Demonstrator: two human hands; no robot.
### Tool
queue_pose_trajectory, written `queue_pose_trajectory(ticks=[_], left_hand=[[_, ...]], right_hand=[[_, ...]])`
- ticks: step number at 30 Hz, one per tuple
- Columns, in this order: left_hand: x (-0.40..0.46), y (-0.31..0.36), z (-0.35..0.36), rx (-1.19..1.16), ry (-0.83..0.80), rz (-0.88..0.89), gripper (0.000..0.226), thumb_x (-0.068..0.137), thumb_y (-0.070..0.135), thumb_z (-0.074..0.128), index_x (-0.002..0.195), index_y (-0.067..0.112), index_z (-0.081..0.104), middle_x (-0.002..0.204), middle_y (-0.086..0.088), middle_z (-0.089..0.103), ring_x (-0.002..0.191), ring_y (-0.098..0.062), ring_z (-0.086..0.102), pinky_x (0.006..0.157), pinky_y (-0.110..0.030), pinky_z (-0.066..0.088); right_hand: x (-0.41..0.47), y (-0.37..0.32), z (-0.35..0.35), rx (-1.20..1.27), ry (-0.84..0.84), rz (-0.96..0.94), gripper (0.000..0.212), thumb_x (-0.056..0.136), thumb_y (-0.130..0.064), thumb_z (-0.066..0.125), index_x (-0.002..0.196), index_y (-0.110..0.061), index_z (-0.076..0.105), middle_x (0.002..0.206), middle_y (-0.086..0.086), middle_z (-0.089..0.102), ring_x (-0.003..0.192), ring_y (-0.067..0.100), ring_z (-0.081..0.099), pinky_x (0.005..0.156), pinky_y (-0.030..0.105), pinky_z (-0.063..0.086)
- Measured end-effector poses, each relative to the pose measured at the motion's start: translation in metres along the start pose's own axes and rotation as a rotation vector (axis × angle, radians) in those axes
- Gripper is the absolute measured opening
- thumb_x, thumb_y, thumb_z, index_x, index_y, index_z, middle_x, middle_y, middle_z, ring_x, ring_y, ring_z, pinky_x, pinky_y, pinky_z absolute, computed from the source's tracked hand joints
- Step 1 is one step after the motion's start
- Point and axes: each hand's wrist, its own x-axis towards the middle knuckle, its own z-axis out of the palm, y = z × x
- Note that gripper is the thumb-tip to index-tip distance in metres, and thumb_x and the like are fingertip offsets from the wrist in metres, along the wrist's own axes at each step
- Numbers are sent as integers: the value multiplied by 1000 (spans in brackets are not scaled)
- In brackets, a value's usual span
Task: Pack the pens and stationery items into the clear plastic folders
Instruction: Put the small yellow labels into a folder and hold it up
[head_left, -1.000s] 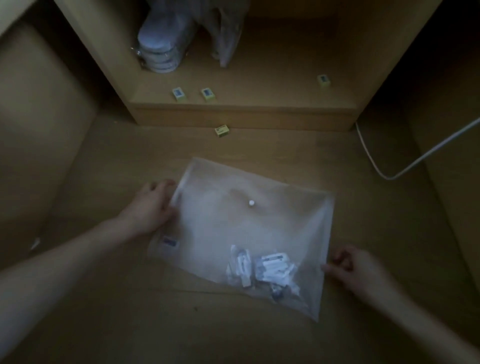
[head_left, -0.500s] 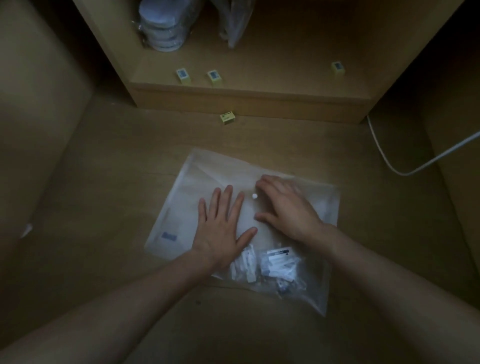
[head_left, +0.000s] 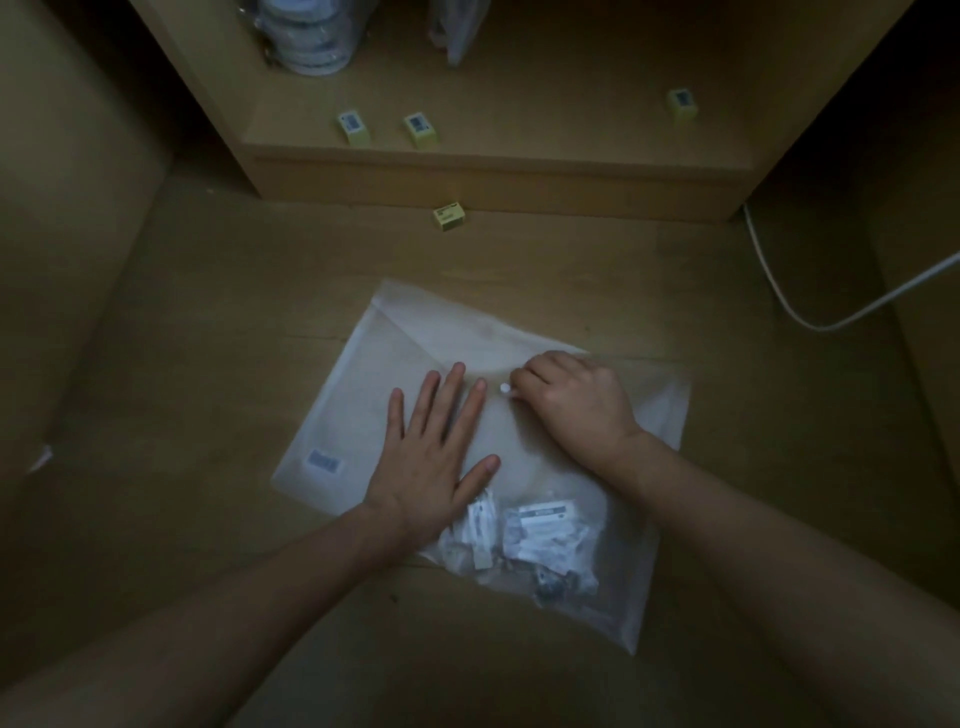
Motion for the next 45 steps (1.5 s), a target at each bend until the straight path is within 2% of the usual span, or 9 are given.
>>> queue_pose_trajectory(ticks=[5,10,17,22,26,29,33,39,45], left_hand=[[-2,-9,-3,75,-33,94,68,96,60,4,151,22,-4,159,-11,6,146,-27,6,111,-53,3],[-1,-12,-4,103,-63,120,69,96,59,4,151,18,-2,158,-13,11,146,-27,8,111,-52,5],[-3,-16,-10,159,-95,198,66,97,57,8,151,20,20,157,-15,18,144,-29,16,110,-51,10],[-8,-33,-17,185,-154,295,65,98,58,11,151,22,19,158,-10,17,144,-30,16,111,-49,8],[-7,-61,-37,195,-250,452,68,95,63,12,152,28,8,159,-6,4,146,-25,4,116,-42,-3],[5,-68,-57,241,-348,507,74,89,68,11,152,30,10,160,-5,3,147,-24,2,116,-42,-7],[25,-39,-65,212,-243,522,65,93,59,22,145,23,34,152,-11,31,142,-28,23,115,-48,7],[41,29,-53,237,-384,588,70,95,45,41,152,26,6,159,2,11,146,-17,4,115,-45,-3],[51,36,-63,290,-338,617,66,87,56,52,143,26,34,132,-3,39,127,-25,29,110,-42,12]], right_hand=[[-11,-11,1,22,78,-73,25,84,-27,50,81,-14,71,76,1,65,68,22,62,55,28,47],[-3,-22,-1,198,31,70,21,77,-27,54,66,-17,69,62,1,63,58,23,62,46,24,47],[-1,-9,-14,574,111,690,23,92,-30,57,84,-15,73,80,9,73,77,32,66,66,36,50],[2,16,-26,855,221,945,20,90,-22,63,77,-10,72,63,7,66,60,19,62,62,36,50],[-8,37,-47,891,124,902,4,84,-12,70,81,-14,69,66,-2,62,49,-5,52,53,12,40],[-23,41,-42,844,18,888,6,81,-11,73,81,-13,68,65,3,62,46,-4,52,47,11,37],[-43,40,-38,1048,1,1001,6,85,-2,67,86,-2,62,59,7,57,33,0,49,35,14,40],[-72,38,-39,1295,9,1091,10,84,4,65,92,7,60,48,-1,63,37,6,56,39,16,47],[-88,33,-38,1331,54,1117,5,84,2,65,87,3,61,52,-2,66,41,5,58,42,15,48]])
